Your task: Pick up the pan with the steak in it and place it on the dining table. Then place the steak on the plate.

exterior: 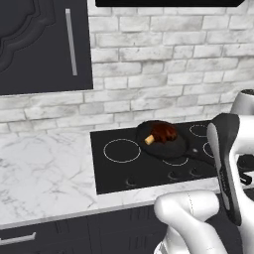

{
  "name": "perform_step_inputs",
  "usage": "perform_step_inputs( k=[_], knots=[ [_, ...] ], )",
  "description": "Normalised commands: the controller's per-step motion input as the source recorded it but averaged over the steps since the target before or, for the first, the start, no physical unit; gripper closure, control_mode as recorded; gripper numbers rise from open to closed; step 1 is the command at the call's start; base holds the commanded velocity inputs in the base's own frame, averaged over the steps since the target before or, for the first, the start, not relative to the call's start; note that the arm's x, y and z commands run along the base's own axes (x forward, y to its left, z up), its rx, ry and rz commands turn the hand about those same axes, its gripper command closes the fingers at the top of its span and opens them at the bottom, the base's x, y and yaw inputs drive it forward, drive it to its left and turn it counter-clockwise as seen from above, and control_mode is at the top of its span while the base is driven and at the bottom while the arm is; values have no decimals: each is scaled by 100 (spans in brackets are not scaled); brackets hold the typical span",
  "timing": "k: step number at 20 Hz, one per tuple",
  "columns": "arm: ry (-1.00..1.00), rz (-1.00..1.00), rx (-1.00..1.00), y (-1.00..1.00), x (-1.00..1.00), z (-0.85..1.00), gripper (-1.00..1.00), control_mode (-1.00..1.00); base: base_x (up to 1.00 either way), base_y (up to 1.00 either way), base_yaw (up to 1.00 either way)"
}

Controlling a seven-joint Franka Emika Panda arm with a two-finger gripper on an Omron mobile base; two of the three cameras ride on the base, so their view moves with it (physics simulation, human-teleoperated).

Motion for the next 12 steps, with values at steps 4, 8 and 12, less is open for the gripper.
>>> perform_step_inputs(
  k=[4, 8, 12],
  knots=[
    [0, 0, 0, 0, 0, 0, 100, -100, 0, 0, 0],
    [0, 0, 0, 0, -2, 0, 100, -100, 0, 0, 0],
    [0, 2, 0, 2, -18, -5, 100, 100, -32, 8, 5]
  ],
)
